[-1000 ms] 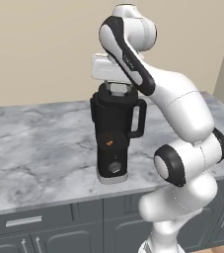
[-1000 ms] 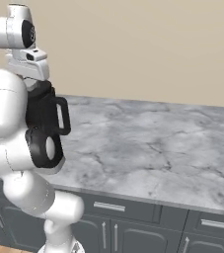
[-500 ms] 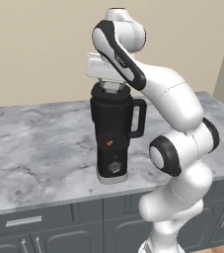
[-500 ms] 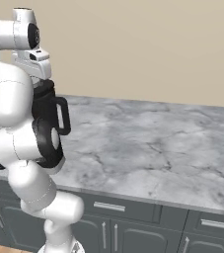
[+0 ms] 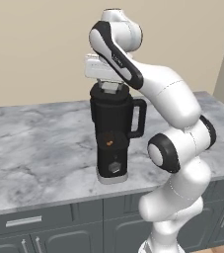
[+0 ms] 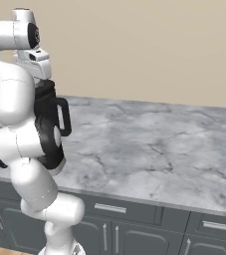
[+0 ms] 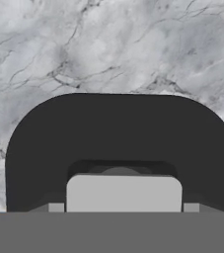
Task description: Open the blender lid, put the tangerine in the blender, close the lid, and start the blender.
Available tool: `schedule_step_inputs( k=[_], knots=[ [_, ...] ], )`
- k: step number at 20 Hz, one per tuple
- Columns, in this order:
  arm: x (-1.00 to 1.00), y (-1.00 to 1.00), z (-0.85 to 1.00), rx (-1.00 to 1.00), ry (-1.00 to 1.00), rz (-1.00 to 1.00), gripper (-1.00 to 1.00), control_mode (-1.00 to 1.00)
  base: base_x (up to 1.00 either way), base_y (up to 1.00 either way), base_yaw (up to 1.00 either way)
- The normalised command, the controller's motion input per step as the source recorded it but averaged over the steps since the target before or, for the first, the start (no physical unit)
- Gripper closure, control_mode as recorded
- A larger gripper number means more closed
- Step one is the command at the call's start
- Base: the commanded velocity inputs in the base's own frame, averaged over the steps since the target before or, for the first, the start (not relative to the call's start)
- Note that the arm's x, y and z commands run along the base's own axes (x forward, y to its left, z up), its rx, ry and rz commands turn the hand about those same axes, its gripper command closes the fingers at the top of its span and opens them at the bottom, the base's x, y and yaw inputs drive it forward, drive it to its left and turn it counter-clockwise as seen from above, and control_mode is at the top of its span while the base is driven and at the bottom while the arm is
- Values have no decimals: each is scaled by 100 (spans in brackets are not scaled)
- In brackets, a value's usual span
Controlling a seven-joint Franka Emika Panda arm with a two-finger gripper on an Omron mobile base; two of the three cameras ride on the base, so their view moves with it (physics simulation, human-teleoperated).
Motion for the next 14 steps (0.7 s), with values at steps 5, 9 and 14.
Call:
schedule_step_inputs(
  k=[5,9,14],
  knots=[
    [0,-27,-33,-1,0,0,100,-100,0,0,0],
    [0,-28,-2,0,1,2,100,-100,0,0,0],
    [-9,-8,0,0,0,7,100,-100,0,0,0]
  ],
)
